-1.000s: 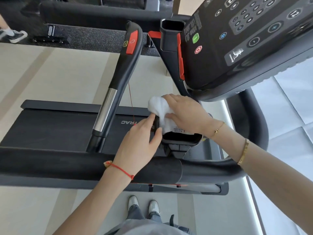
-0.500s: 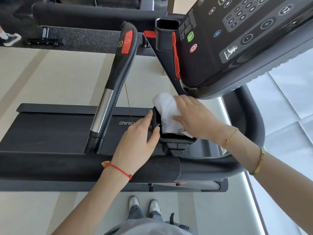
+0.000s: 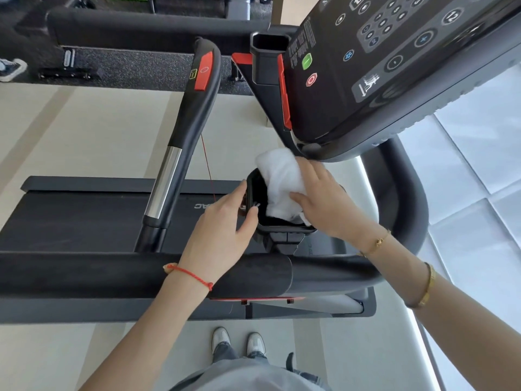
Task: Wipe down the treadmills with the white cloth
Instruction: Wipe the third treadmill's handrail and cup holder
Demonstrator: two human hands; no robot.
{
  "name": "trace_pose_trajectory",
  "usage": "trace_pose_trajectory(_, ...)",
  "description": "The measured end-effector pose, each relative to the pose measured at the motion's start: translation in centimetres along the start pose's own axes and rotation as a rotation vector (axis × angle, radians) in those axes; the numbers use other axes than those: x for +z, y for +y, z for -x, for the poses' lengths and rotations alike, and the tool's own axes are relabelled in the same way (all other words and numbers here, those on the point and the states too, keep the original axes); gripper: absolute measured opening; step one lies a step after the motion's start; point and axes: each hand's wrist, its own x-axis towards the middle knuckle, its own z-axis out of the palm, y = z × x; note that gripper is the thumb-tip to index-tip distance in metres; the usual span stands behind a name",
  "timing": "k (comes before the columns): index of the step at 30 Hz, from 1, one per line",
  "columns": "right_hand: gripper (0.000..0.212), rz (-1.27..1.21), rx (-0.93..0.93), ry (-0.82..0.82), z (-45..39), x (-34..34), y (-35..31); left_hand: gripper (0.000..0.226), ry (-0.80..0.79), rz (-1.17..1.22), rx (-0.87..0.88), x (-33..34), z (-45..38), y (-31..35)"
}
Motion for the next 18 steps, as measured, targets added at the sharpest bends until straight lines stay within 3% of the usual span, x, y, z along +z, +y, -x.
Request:
trace_pose_trajectory(3,0.057,-0.235,0.222,0.008,1.9,0.2,-0.2,0.055,0.015,-0.001,-0.004,0.2,0.0,-0.2)
trace_pose_trajectory(6,0.046,-0.268,0.333,-0.029,2.5,0.6,-0.1,0.056,0.027,-0.02,0.002,0.3,0.0,-0.3)
trace_pose_trajectory(12,0.037,-0.263,0.38,-0.031,-0.4,-0.2,-0.6,0.056,0.01,-0.031,0.001,0.3,-0.2,-0.4)
trace_pose_trajectory(15,0.023,-0.274,0.41,-0.024,0.8,0.1,-0.8,0.056,0.003,-0.039,0.001,0.3,-0.2,-0.4)
trace_pose_trajectory(18,0.024,-0.282,0.45,-0.086,3.0,0.3,-0.7,0.054,0.019,-0.045,0.0,0.3,-0.3,-0.5)
